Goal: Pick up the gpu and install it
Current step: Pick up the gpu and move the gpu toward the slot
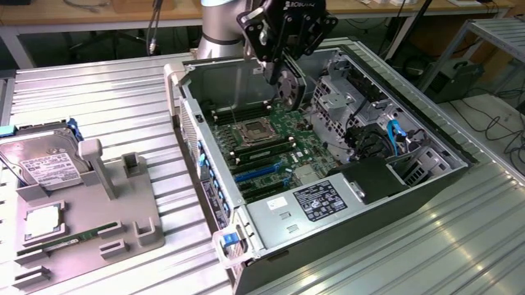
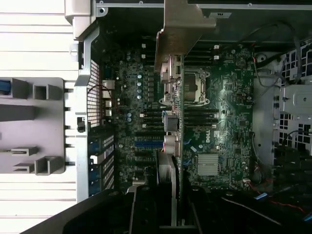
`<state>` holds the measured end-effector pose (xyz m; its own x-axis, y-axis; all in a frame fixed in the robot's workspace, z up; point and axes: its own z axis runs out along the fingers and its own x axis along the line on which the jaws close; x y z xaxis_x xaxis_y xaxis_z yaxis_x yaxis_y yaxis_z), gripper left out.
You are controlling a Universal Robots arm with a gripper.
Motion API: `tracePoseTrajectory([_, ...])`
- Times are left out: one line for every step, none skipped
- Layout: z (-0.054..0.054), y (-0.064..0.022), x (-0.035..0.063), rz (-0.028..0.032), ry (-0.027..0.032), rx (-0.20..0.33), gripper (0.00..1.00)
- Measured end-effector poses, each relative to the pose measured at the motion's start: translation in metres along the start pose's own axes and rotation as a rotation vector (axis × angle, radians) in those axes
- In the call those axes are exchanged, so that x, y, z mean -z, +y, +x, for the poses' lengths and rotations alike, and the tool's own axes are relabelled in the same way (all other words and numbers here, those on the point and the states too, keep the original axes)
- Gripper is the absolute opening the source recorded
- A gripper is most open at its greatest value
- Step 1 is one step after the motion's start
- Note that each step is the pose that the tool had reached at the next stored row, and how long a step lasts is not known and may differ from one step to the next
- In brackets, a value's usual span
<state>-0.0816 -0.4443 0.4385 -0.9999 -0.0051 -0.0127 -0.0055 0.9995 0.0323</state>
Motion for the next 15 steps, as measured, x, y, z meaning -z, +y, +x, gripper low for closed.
tracePoseTrajectory([-0.001,0.0,-0.0001,0.0,0.0,0.0,0.28])
tracePoseTrajectory([-0.003,0.0,-0.0001,-0.0001,0.0,0.0,0.28])
tracePoseTrajectory([-0.004,0.0,-0.0002,-0.0001,0.0,0.0,0.28])
tracePoseTrajectory([-0.006,0.0,-0.0002,0.0,0.0,0.0,0.28])
tracePoseTrajectory([-0.007,0.0,-0.0003,-0.0001,0.0,0.0,0.28])
tracePoseTrajectory([-0.008,-0.0001,-0.0003,0.0,0.0,0.0,0.28])
tracePoseTrajectory([-0.01,-0.0001,-0.0003,-0.0001,0.0,0.0,0.28])
tracePoseTrajectory([-0.011,-0.0001,-0.0004,-0.0001,0.0,0.0,0.28])
tracePoseTrajectory([-0.013,-0.0001,-0.0004,0.0,0.0,0.0,0.28])
tracePoseTrajectory([-0.014,-0.0001,-0.0005,-0.0001,0.0,0.0,0.28])
tracePoseTrajectory([-0.015,-0.0001,-0.0006,-0.0001,0.0,0.0,0.28])
tracePoseTrajectory([-0.016,-0.0001,-0.0006,-0.0001,0.0,0.0,0.28])
tracePoseTrajectory([-0.018,-0.0001,-0.0007,-0.0001,0.0,0.0,0.28])
tracePoseTrajectory([-0.019,-0.0001,-0.0007,-0.0001,0.0,0.0,0.28])
tracePoseTrajectory([-0.02,-0.0001,-0.0008,0.0,0.0,0.0,0.28])
